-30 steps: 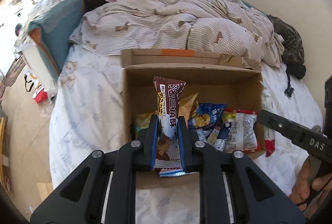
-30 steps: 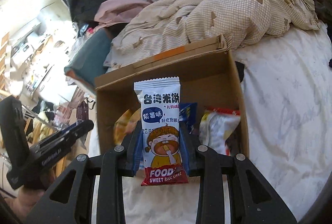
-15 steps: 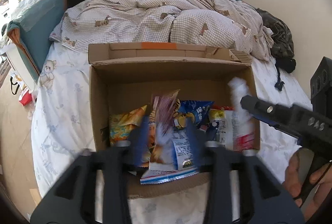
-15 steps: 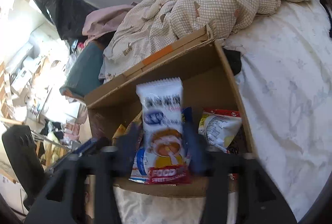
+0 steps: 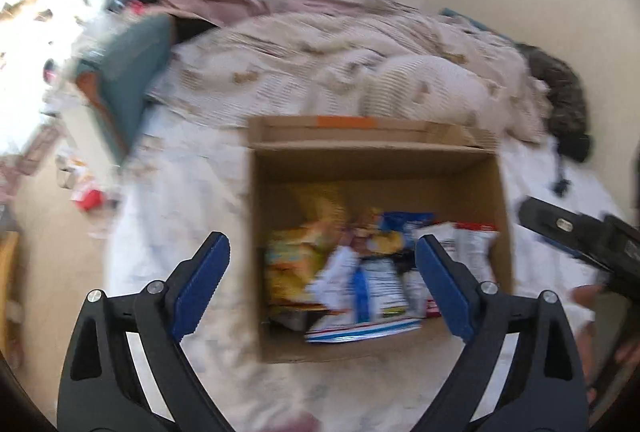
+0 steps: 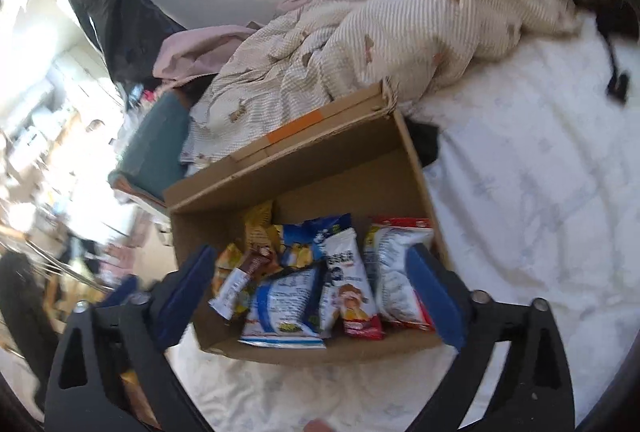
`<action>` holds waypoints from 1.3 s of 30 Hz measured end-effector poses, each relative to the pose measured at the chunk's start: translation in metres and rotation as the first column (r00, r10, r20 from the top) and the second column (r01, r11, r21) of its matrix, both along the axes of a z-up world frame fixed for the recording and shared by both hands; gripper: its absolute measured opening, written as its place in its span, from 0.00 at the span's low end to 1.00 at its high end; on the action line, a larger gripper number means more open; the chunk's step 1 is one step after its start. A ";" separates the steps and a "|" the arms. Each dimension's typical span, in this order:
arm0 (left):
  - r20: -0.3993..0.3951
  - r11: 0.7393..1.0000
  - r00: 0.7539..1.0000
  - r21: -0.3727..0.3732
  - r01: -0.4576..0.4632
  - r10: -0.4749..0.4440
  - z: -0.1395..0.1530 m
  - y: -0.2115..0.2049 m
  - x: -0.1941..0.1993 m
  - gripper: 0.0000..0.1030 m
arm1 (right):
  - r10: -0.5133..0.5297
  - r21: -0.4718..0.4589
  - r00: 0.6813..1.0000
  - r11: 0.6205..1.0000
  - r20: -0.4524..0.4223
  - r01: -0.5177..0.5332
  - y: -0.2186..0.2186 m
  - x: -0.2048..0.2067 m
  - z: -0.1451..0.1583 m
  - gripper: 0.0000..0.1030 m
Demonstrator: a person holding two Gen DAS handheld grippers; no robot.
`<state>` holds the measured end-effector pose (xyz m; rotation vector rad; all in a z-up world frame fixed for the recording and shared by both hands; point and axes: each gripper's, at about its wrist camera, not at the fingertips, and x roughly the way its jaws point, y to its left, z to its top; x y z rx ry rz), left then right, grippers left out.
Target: Organize snacks
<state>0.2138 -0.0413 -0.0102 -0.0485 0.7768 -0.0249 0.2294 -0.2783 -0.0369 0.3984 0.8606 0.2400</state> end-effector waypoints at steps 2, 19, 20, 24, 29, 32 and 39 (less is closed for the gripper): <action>0.029 0.999 0.999 0.039 -0.037 0.036 0.006 0.005 -0.010 0.90 | -0.001 -0.055 0.999 0.998 0.039 0.004 0.004 -0.011 0.009 1.00; 0.029 0.997 0.997 0.004 -0.078 0.078 0.024 0.044 -0.109 1.00 | 0.002 -0.216 0.988 0.976 0.151 0.031 0.017 -0.123 0.031 1.00; 0.039 0.997 0.997 0.020 -0.073 0.073 0.024 0.042 -0.118 1.00 | 0.007 -0.233 0.985 0.972 0.170 0.033 0.019 -0.129 0.033 1.00; 0.056 0.998 0.997 0.031 -0.051 0.049 0.026 0.040 -0.138 1.00 | -0.007 -0.216 0.984 0.975 0.180 0.046 0.019 -0.146 0.033 1.00; 0.062 0.998 0.997 -0.043 -0.034 0.036 0.024 0.042 -0.145 1.00 | -0.017 -0.202 0.987 0.978 0.157 0.049 0.023 -0.149 0.024 1.00; 0.076 0.999 0.996 -0.023 -0.047 0.049 0.019 0.037 -0.144 1.00 | -0.008 -0.216 0.989 0.976 0.151 0.040 0.030 -0.143 0.016 1.00; 0.020 0.996 0.997 -0.037 -0.077 0.078 0.003 0.037 -0.130 1.00 | 0.000 -0.236 0.990 0.971 0.139 0.033 0.041 -0.130 0.007 1.00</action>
